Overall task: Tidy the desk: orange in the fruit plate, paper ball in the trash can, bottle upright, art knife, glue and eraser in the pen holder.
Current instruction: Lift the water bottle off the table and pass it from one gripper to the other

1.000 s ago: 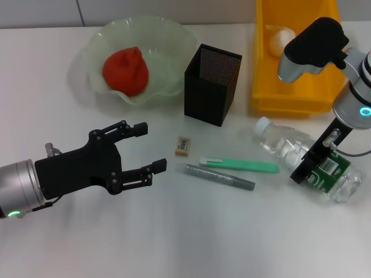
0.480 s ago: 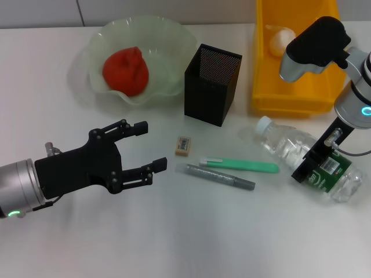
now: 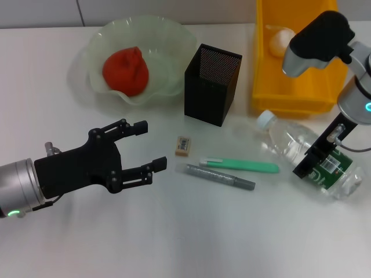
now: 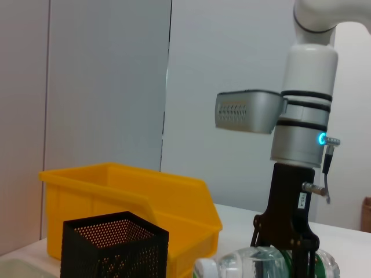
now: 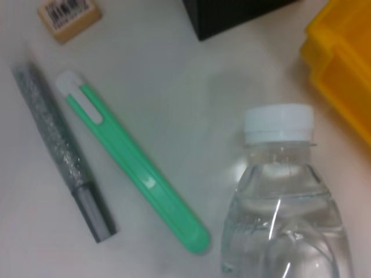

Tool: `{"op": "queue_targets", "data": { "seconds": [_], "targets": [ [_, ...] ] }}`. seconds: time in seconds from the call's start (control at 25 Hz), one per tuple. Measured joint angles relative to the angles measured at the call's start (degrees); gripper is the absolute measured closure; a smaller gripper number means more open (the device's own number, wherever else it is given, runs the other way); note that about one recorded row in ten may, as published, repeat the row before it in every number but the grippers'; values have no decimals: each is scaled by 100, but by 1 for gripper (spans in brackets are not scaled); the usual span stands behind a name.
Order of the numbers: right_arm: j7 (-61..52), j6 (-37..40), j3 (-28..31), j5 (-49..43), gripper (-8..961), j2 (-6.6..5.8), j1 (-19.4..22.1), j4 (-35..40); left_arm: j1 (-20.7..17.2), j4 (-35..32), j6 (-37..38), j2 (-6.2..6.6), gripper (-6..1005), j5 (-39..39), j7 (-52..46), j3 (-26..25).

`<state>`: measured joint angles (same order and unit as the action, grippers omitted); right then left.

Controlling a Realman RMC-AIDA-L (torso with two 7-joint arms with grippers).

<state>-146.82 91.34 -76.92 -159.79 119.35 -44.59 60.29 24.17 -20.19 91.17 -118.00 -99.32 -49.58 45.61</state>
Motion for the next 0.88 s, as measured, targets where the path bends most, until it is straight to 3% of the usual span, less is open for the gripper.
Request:
{"op": "queue_targets", "data": {
  "seconds": [0.48,0.88],
  "targets": [
    [233,425,297,417,187,-17,166,572,-8,-73,14,5,169,10,-29,-1],
    [1248,547,1457,1374,192,-26,421,657,-18,-80,324,-4,169,20,-214,-286]
  ]
}}
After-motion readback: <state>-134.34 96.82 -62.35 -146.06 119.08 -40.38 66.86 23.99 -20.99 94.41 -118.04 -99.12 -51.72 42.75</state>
